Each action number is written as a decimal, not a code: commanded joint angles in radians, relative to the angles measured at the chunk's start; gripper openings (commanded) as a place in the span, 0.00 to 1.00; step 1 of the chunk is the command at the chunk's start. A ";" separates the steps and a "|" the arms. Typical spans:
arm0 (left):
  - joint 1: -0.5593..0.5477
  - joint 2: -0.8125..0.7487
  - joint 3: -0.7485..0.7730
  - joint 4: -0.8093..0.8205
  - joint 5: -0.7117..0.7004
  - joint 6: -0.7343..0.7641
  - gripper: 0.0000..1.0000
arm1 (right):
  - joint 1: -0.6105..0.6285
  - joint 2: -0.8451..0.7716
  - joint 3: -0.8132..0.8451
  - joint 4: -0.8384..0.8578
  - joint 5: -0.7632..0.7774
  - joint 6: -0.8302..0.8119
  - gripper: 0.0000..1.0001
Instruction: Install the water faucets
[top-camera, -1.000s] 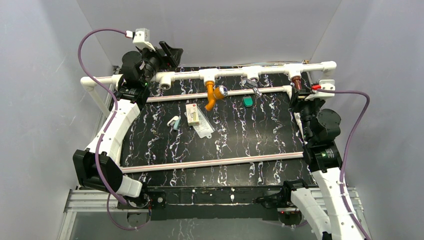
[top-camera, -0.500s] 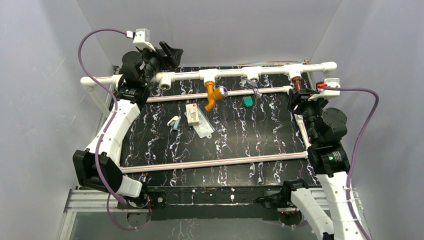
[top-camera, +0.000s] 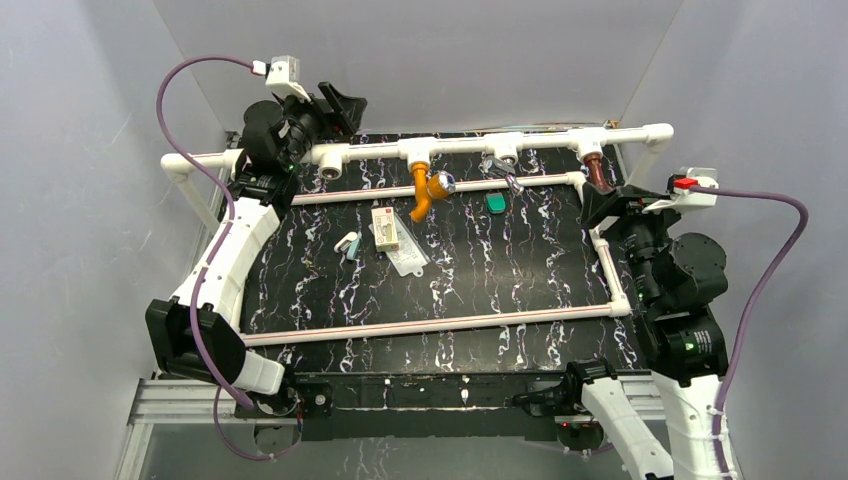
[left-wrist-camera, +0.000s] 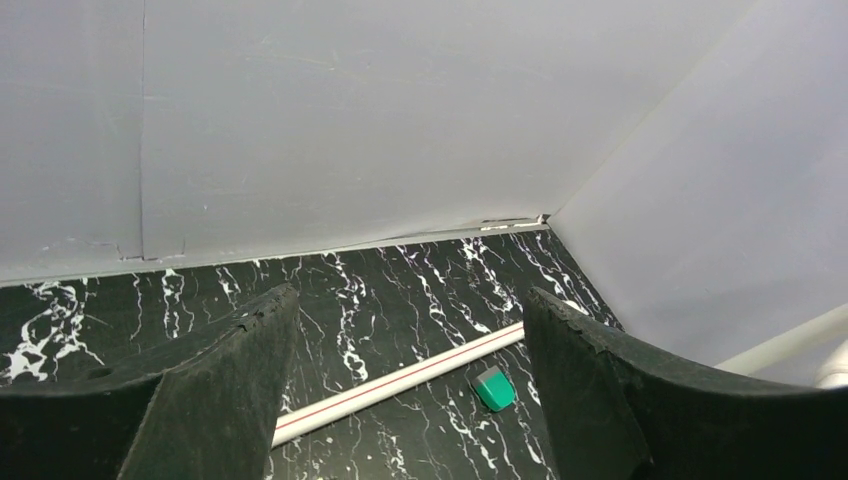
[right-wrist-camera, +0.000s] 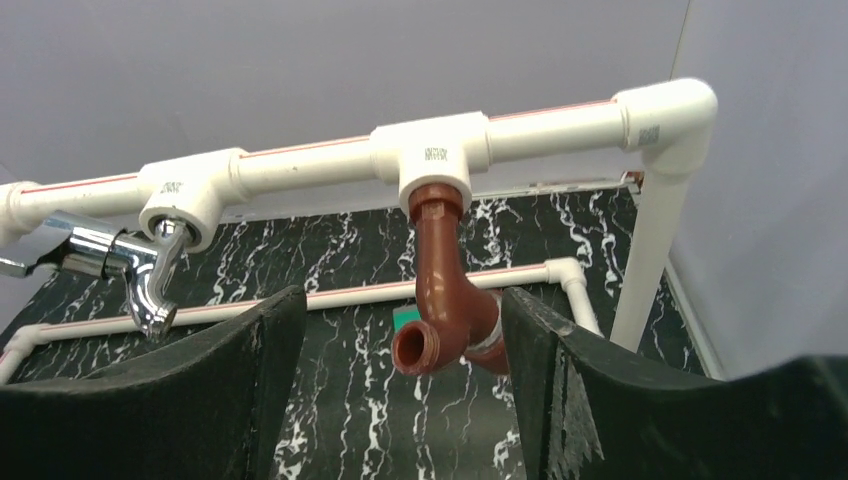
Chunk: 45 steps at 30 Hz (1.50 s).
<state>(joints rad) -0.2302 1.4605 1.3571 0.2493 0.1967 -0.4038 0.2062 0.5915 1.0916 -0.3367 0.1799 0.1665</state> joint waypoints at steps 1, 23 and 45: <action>0.007 0.141 -0.069 -0.326 0.024 -0.035 0.79 | 0.004 -0.030 0.039 -0.072 -0.005 0.066 0.79; 0.007 0.154 0.473 -0.446 0.136 -0.115 0.80 | 0.004 -0.162 -0.044 -0.346 -0.010 0.241 0.82; 0.006 -0.168 0.366 -0.481 0.399 -0.178 0.80 | 0.005 -0.096 -0.325 -0.273 -0.064 0.346 0.99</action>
<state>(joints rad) -0.2256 1.3846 1.7954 -0.1963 0.5220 -0.5774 0.2062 0.4503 0.7944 -0.7074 0.0883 0.4969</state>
